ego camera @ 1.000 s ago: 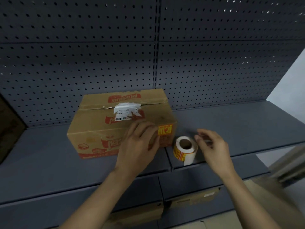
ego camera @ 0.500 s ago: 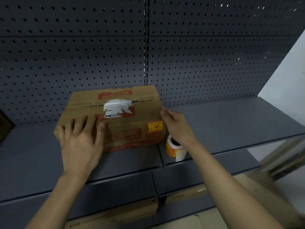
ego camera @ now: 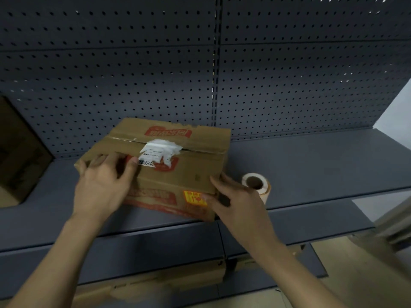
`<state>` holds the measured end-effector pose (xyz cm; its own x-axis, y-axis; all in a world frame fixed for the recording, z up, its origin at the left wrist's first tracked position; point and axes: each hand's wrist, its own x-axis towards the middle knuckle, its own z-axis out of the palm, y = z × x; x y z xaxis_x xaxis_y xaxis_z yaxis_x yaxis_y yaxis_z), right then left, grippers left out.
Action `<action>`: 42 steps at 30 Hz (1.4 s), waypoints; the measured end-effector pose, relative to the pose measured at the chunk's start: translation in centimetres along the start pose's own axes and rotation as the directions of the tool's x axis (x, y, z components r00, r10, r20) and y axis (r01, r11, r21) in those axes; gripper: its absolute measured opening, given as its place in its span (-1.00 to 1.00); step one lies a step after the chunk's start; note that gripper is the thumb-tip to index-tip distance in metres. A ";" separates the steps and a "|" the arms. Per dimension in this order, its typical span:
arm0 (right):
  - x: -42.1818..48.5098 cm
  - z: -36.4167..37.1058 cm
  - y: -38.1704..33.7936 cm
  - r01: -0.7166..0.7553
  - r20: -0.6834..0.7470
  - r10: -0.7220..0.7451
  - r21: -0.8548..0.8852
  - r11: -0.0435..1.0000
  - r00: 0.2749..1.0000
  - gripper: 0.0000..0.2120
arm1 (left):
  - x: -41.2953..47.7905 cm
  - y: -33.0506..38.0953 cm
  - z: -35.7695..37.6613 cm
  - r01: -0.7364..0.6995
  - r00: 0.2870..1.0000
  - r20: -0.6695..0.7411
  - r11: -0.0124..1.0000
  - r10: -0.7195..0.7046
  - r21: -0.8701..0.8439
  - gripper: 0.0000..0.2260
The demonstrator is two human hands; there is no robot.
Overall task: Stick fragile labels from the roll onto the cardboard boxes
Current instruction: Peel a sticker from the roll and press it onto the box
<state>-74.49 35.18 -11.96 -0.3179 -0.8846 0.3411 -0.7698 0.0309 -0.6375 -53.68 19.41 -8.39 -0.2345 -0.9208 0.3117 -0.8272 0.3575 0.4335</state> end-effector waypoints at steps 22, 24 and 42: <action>10.2 -0.2 -0.1 -0.161 -0.002 0.161 -0.001 0.987 0.987 -0.53 | -3.6 2.6 -1.8 -0.114 0.984 0.133 0.991 0.121 -0.065 -0.54; 12.6 -0.1 0.4 -0.194 0.136 0.199 -0.051 0.980 0.970 -0.50 | -4.3 4.2 -1.3 -0.103 0.969 0.226 0.995 0.104 -0.017 -0.42; 2.4 -0.6 -3.1 -0.252 0.236 0.216 0.133 0.959 0.947 -0.70 | -1.4 -2.5 -2.7 -0.297 0.784 0.588 0.952 0.197 0.077 -0.47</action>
<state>-73.22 33.23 -8.70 -0.3371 -0.9412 0.0223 -0.5842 0.1906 -0.7889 -49.87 20.25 -7.62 -0.6473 -0.7436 -0.1672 -0.7570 0.6017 0.2548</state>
